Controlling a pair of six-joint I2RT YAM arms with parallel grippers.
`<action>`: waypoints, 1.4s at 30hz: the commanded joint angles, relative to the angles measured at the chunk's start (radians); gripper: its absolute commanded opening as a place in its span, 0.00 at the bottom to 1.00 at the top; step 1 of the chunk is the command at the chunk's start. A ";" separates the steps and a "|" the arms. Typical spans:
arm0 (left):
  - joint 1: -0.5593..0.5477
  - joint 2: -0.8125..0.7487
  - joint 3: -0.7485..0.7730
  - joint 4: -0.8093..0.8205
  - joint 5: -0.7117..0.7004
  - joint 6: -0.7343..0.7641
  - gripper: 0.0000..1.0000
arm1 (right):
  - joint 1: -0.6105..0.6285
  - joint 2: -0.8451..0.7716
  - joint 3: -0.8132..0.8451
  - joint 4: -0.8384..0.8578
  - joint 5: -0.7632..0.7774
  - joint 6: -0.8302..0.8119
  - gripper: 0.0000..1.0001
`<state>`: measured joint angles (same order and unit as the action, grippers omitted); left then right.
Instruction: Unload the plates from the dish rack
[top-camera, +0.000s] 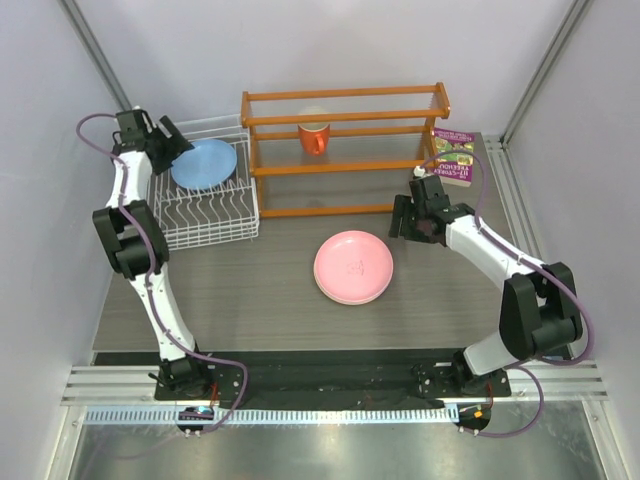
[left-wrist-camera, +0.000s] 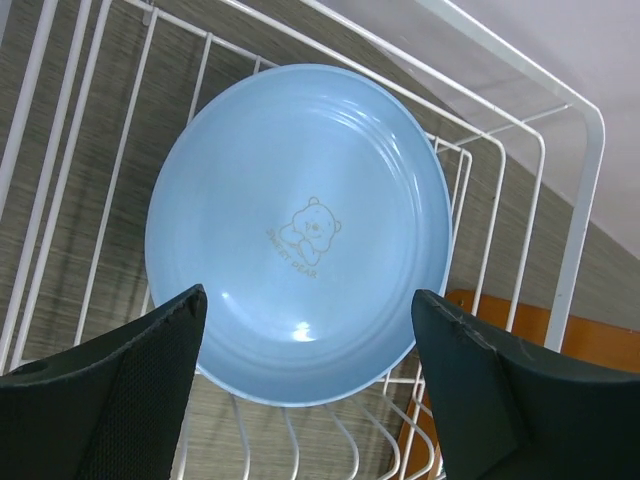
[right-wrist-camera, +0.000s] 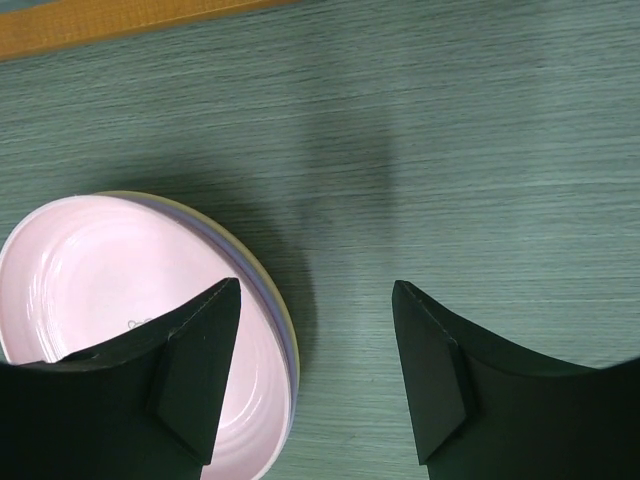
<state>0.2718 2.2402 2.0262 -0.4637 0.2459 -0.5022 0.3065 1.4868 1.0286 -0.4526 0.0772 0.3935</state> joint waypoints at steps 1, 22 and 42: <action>0.027 0.018 0.048 0.007 0.034 -0.033 0.82 | -0.013 0.010 0.048 0.003 -0.027 -0.022 0.68; 0.007 0.085 0.040 -0.082 -0.172 0.030 0.73 | -0.044 0.032 0.056 0.003 -0.056 -0.033 0.68; -0.006 0.102 0.040 -0.082 -0.194 0.028 0.16 | -0.050 0.064 0.054 0.012 -0.065 -0.028 0.67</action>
<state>0.2699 2.3646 2.0418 -0.5453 0.0685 -0.4839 0.2615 1.5589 1.0512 -0.4526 0.0227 0.3717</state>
